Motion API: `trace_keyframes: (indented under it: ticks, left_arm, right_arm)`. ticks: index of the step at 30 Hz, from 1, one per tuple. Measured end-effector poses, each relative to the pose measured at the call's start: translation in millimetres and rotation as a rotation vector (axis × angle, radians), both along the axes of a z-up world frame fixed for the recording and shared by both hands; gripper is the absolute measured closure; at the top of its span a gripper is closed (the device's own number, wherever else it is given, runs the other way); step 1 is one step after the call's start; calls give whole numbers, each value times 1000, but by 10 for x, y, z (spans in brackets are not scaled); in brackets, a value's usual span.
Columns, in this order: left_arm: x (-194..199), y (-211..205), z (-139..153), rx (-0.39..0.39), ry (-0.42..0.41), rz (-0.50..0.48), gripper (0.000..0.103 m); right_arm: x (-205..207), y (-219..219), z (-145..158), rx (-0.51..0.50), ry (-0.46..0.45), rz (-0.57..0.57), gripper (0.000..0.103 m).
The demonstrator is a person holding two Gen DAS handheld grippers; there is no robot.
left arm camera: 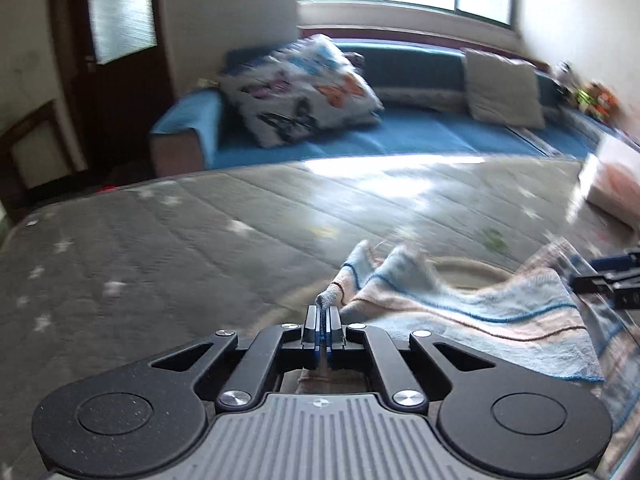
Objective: Fold clothes
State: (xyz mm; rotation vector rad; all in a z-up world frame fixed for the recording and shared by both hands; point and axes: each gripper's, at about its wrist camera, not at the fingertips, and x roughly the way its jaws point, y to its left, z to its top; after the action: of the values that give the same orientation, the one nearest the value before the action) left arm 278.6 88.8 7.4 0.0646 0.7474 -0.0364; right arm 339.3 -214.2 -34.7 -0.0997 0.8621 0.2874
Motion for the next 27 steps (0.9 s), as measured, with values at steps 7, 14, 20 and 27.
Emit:
trace_keyframes:
  ticks: [7,14,20,27]
  left_arm:
    - [-56,311,44,53,-33,121,101]
    - [41,473,-141,47,44,190,96]
    - [-156,479,-48,57,42,189,62]
    - [-776,283,135,49,7,69,47]
  right_arm:
    - [9,26,76,-12,-71,-21,99]
    - [157,-98,45,-45,-78,-152,94]
    - [-75,-167,201,-33,-66,-102,70]
    - [-820,-23,580,12,-100,63,52]
